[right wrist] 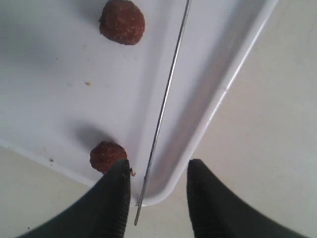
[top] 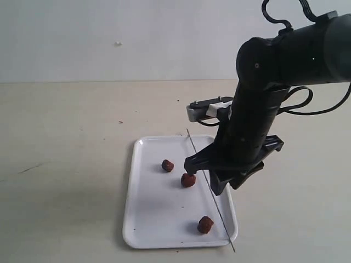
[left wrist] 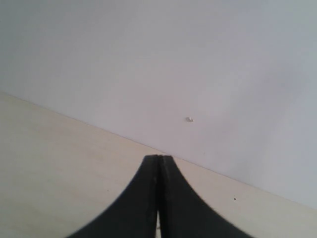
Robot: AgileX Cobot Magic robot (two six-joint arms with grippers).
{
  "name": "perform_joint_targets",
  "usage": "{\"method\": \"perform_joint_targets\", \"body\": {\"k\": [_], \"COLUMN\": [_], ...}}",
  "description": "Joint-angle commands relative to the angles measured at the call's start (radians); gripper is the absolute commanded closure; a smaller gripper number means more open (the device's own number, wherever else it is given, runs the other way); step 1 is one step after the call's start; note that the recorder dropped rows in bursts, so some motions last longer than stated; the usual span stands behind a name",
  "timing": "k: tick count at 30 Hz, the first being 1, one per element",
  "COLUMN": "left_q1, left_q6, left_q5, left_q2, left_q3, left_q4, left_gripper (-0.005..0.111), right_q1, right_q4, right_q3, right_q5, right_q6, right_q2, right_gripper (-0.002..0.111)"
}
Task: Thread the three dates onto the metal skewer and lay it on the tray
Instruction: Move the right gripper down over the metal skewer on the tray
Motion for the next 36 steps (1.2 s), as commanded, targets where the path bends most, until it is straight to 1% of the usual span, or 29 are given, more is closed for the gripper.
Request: {"method": "perform_joint_targets", "body": {"k": [1, 9, 15, 19, 22, 28, 36], "left_q1": [0.003, 0.003, 0.003, 0.003, 0.003, 0.003, 0.003], "left_q6": [-0.006, -0.006, -0.006, -0.006, -0.006, -0.006, -0.006], "left_q5": [-0.004, -0.004, -0.004, -0.004, -0.004, -0.004, -0.004], "left_q2": [-0.005, -0.005, -0.005, -0.005, -0.005, -0.005, -0.005], "left_q3": [0.0, 0.0, 0.0, 0.0, 0.0, 0.0, 0.0], "left_q4": [0.003, 0.003, 0.003, 0.003, 0.003, 0.003, 0.003], "left_gripper": [0.107, 0.107, 0.107, 0.107, 0.107, 0.107, 0.107], "right_q1": [0.003, 0.003, 0.057, 0.067, 0.067, 0.067, 0.067], "right_q4": [-0.002, -0.004, -0.113, -0.113, -0.113, -0.115, -0.113], "right_q3": [-0.006, -0.006, -0.006, -0.006, -0.006, -0.006, -0.006], "right_q5": [-0.027, -0.051, -0.114, -0.16, -0.155, -0.079, -0.097], "right_q6": [0.01, 0.031, 0.074, 0.084, 0.088, 0.133, 0.137], "right_q2": [0.001, 0.001, 0.003, 0.003, 0.003, 0.053, 0.096], "right_gripper": [0.069, 0.069, 0.069, 0.069, 0.069, 0.069, 0.069]}}
